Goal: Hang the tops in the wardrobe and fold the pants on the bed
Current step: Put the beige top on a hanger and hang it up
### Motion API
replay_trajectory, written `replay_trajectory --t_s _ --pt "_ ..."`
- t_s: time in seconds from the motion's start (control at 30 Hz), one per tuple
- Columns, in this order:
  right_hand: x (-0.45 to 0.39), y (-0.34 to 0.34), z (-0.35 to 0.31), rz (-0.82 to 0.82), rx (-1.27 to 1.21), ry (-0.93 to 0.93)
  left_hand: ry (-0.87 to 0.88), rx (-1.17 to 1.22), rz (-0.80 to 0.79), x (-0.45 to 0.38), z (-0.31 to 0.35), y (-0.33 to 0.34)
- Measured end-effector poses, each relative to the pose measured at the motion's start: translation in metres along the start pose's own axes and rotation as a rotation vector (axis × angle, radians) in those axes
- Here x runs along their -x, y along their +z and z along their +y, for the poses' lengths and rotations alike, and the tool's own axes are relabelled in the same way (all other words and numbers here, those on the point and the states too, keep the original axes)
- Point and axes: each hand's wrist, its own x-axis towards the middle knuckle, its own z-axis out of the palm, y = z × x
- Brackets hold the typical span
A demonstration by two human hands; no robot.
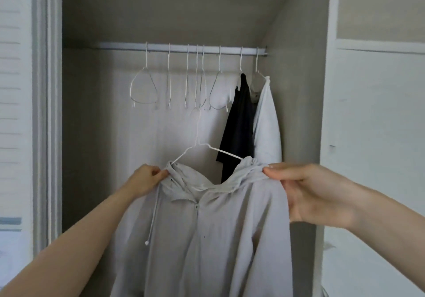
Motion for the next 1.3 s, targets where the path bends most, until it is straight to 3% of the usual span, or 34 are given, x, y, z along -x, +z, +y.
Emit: replay_trajectory --t_s 0.17,0.4,0.57,0.77,0.97,1.3 --pt "0.018 0.001 -0.012 0.153 -0.157 -0.151 -0.038 0.214 -0.039 -0.03 0.057 0.035" --pt "0.042 -0.005 -0.03 0.272 -0.207 -0.352 0.259 0.533 -0.156 -0.027 0.141 0.05" --pt "0.006 0.002 -0.047 0.365 -0.192 -0.437 0.307 0.647 -0.229 -0.016 0.162 0.033" --pt "-0.058 0.01 -0.09 0.66 -0.035 -0.605 0.368 0.872 -0.355 0.003 0.183 0.006" --pt "-0.104 0.011 -0.131 0.815 0.071 -0.722 0.526 0.762 -0.294 0.014 0.218 0.024" --pt "-0.167 -0.014 -0.175 0.912 0.213 -0.892 0.334 0.454 0.061 -0.048 0.183 0.042"
